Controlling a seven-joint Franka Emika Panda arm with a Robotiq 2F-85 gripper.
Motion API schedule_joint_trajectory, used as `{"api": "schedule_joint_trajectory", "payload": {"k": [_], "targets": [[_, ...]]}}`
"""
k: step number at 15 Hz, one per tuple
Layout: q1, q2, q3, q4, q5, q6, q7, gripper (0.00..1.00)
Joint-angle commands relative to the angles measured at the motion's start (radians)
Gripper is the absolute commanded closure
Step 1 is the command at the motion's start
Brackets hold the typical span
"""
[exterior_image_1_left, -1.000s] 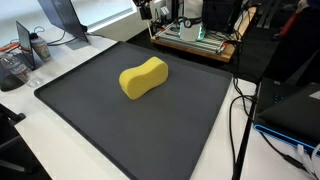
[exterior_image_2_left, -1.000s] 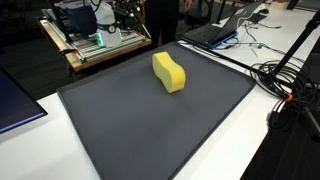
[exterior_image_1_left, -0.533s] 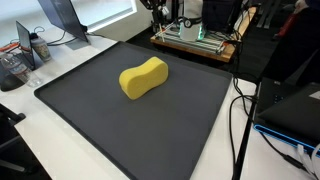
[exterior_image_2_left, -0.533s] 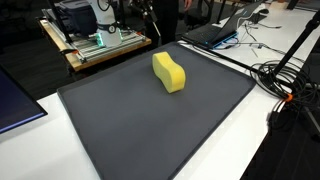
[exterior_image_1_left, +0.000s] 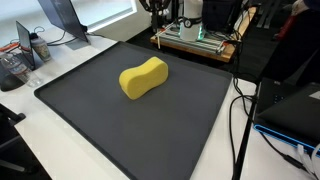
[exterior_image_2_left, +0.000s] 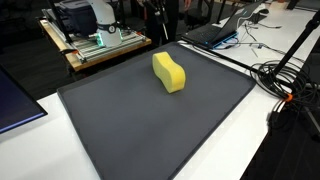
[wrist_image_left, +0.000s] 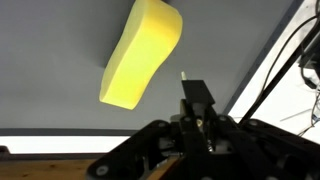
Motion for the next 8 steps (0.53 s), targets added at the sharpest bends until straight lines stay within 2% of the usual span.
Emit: {"api": "schedule_joint_trajectory", "payload": {"k": [1,8], "targets": [[-0.022,0.121,0.021,0.136,-0.177,-0.006,0.106,0.97],[-0.039,0.271,0.058,0.289,-0.419,-0.040,0.248,0.97]]}}
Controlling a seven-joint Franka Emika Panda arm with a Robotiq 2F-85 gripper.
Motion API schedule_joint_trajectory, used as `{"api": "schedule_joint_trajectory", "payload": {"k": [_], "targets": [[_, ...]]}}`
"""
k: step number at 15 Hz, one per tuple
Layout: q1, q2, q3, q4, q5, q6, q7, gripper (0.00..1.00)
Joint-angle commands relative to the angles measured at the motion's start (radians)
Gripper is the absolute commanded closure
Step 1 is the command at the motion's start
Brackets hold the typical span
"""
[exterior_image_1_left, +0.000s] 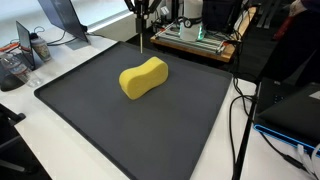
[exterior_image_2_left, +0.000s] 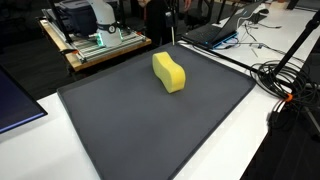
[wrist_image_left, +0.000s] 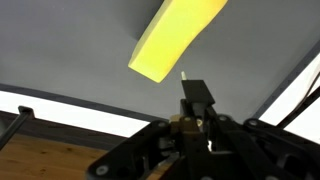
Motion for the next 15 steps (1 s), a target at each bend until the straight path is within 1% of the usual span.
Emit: {"api": "schedule_joint_trajectory", "payload": {"k": [1,3,8,9,12,14,15], "targets": [[-0.028,0.086,0.030,0.080,-0.120,-0.039,0.088,0.97],[-0.033,0.122,0.029,0.099,-0.169,-0.034,0.122,0.97],[-0.033,0.197,0.023,0.146,-0.215,-0.028,0.178,0.97],[-0.034,0.209,0.024,0.156,-0.222,-0.038,0.219,0.97],[-0.035,0.233,0.022,0.172,-0.298,-0.026,0.337,0.97],[-0.027,0.242,0.024,0.183,-0.314,-0.042,0.398,0.97],[-0.023,0.247,0.025,0.188,-0.302,-0.049,0.418,0.97]]}}
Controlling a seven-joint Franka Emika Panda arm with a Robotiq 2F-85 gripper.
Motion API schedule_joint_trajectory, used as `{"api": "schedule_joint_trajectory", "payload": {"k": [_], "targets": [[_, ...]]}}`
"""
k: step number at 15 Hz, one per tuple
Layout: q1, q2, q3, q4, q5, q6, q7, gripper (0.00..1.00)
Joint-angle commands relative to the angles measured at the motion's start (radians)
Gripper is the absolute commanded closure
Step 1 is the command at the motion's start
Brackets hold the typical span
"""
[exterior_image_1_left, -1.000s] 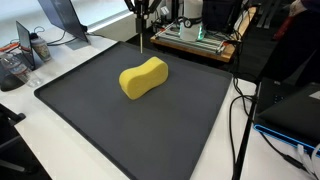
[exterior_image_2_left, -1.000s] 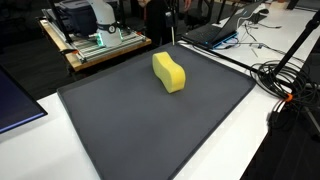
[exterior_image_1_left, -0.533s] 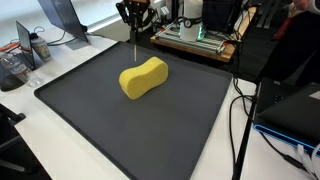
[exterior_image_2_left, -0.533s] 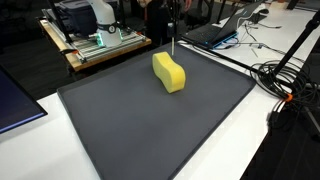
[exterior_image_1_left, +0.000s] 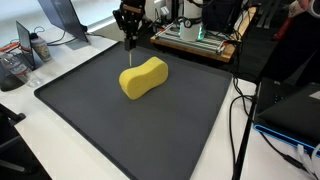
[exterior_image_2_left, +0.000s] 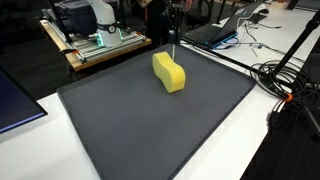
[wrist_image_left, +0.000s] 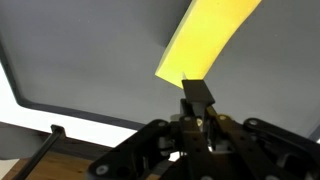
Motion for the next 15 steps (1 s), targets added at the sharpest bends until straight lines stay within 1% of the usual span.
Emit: {"api": "schedule_joint_trajectory", "payload": {"k": [1,6,15], "targets": [[0.001,0.025,0.012,0.038,-0.026,-0.042,0.109,0.97],[0.008,0.043,0.016,0.039,-0.024,-0.048,0.169,0.97],[0.019,0.106,0.010,0.032,-0.023,-0.001,0.186,0.97]]}}
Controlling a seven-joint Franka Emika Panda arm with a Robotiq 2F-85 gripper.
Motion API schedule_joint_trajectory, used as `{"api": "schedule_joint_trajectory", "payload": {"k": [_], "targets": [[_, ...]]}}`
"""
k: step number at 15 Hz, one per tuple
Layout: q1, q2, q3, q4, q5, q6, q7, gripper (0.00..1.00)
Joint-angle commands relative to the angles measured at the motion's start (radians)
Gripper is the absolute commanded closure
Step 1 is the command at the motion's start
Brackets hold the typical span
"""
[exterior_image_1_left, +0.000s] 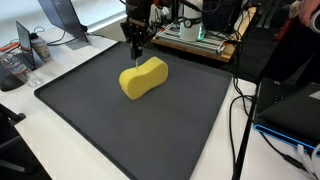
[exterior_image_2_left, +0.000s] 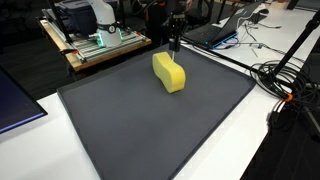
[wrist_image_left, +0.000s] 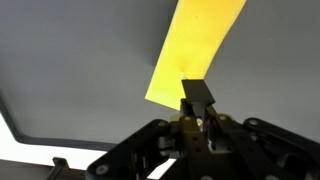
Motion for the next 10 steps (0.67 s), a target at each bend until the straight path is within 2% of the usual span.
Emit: {"api": "schedule_joint_trajectory", "payload": {"k": [1,10], "targets": [[0.008,0.039,-0.005,0.015,-0.025,0.026,0.028,0.97],[0.004,0.093,-0.029,0.012,-0.052,0.038,0.016,0.97]]}}
